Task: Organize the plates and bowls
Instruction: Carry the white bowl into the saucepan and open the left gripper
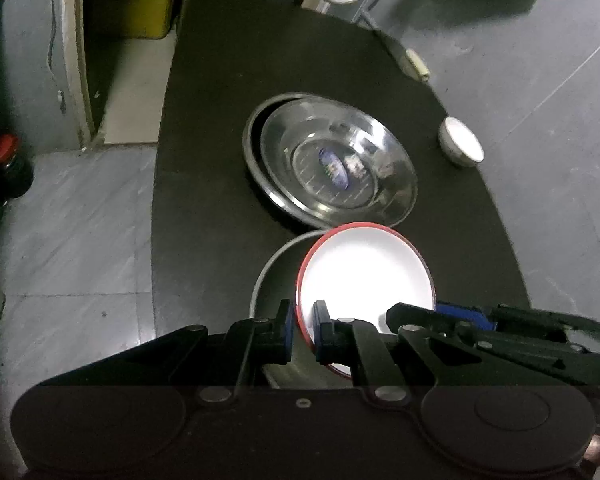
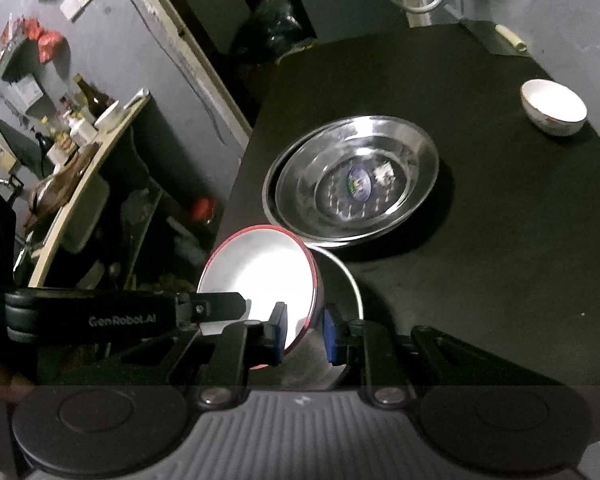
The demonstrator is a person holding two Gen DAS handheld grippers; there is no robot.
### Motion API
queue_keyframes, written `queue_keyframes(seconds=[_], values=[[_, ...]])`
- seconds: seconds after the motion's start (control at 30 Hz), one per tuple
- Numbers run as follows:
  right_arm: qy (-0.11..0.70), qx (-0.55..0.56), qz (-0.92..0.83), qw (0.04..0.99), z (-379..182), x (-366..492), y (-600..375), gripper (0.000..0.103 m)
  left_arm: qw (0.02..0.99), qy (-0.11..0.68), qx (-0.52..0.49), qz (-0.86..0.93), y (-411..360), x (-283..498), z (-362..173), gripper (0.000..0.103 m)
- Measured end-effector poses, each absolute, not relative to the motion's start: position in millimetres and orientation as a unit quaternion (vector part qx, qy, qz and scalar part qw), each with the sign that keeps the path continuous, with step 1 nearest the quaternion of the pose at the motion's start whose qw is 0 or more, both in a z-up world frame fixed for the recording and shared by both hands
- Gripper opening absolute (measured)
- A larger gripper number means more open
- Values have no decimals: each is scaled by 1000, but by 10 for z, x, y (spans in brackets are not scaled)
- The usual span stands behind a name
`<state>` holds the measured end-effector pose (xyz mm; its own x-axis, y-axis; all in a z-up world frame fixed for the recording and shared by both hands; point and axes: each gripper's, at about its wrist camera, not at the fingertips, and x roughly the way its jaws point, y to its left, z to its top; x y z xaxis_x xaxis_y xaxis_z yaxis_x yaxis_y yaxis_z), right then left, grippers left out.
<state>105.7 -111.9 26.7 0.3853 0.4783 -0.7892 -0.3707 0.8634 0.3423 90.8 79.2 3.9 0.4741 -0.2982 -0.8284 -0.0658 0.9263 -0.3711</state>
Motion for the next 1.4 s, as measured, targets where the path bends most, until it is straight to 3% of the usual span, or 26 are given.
queue_keyframes(seconds=[1.4], values=[[538,41,244,806,155,1164,-1074,23,824,532,-182,-70,833,1003,-66,11]])
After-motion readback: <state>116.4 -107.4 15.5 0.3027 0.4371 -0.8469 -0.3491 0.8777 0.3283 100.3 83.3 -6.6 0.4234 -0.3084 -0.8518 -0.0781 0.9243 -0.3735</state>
